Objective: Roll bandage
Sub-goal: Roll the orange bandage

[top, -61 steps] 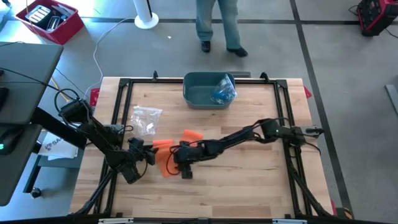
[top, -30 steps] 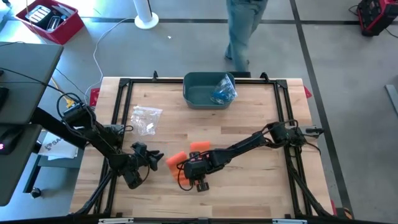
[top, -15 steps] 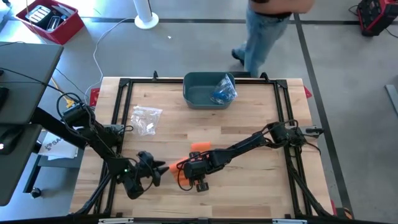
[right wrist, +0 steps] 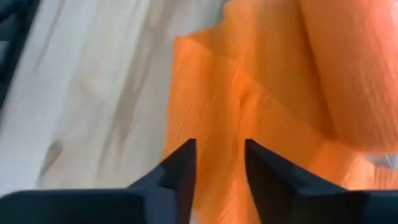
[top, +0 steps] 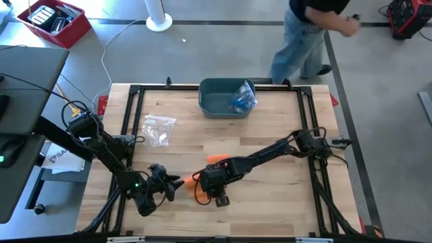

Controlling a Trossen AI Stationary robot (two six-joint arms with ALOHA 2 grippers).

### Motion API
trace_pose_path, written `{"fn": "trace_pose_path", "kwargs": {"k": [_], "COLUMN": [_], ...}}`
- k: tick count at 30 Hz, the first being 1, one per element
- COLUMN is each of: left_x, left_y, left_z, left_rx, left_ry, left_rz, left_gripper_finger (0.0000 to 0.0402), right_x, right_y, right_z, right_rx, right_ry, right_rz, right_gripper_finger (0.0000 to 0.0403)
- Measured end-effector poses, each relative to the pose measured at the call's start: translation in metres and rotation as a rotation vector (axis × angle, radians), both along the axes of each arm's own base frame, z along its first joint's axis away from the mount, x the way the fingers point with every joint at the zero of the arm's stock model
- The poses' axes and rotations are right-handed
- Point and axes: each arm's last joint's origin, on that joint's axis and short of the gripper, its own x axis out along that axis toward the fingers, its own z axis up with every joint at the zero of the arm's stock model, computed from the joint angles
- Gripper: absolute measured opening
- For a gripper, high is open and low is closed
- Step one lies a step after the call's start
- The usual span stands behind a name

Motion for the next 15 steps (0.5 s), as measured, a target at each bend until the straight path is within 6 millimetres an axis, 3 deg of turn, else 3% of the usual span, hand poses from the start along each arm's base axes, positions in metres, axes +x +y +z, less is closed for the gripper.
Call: {"fn": "trace_pose_path", "kwargs": {"k": [4,8,15], "left_x": [0.000,0.005,0.009], "left_y": [-0.001,-0.008,-0.014], "left_z": [0.000,0.007,0.011], "left_rx": [-0.052,-0.080,-0.141], "left_ry": [0.007,-0.004,-0.035], "left_rz": [0.006,-0.007,-0.006], "left_gripper_finger": [0.0193,0.0193,0.0193], "right_x": [-0.006,-0.009,-0.006], "right_y": [-0.006,-0.009,-0.047], "right_z": [0.021,0.038,0.010], "right_rx": [0.043,-0.003,0.028], "right_ry": [0.009,-0.071,-0.100], "right_rz": [0.019,0.034,-0.136], "right_gripper_finger": [0.0165,0.0171,0.0172]}}
